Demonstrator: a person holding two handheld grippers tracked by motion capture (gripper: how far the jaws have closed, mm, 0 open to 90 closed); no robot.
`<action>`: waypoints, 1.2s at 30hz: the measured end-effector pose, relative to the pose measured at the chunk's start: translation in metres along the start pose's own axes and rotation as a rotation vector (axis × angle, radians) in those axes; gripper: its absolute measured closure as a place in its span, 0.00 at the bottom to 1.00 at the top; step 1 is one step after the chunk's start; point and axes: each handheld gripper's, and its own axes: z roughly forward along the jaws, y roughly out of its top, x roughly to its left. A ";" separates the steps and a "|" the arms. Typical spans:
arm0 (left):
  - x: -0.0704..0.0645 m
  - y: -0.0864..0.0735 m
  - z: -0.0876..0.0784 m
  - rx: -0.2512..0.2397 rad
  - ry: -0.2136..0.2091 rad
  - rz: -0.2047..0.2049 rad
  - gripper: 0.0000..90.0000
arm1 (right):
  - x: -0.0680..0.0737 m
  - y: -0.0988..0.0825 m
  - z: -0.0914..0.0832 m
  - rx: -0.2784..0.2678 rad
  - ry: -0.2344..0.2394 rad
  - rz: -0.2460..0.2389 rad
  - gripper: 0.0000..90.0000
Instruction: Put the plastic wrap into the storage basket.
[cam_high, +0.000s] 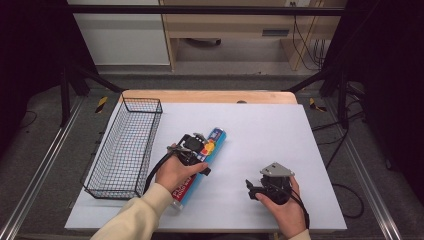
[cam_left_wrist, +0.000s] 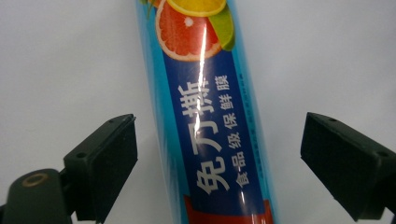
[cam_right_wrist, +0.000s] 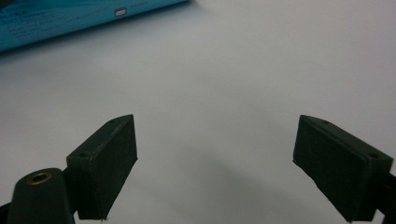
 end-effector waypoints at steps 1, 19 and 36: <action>0.001 0.001 0.002 0.006 0.003 0.002 0.13 | 0.000 0.000 0.000 -0.001 -0.001 -0.009 0.15; 0.001 0.008 0.024 0.073 0.008 -0.010 0.15 | 0.002 -0.001 0.002 0.014 0.014 -0.006 0.15; 0.003 0.006 0.031 0.081 -0.004 -0.012 0.23 | 0.002 -0.001 0.002 0.022 0.021 -0.012 0.15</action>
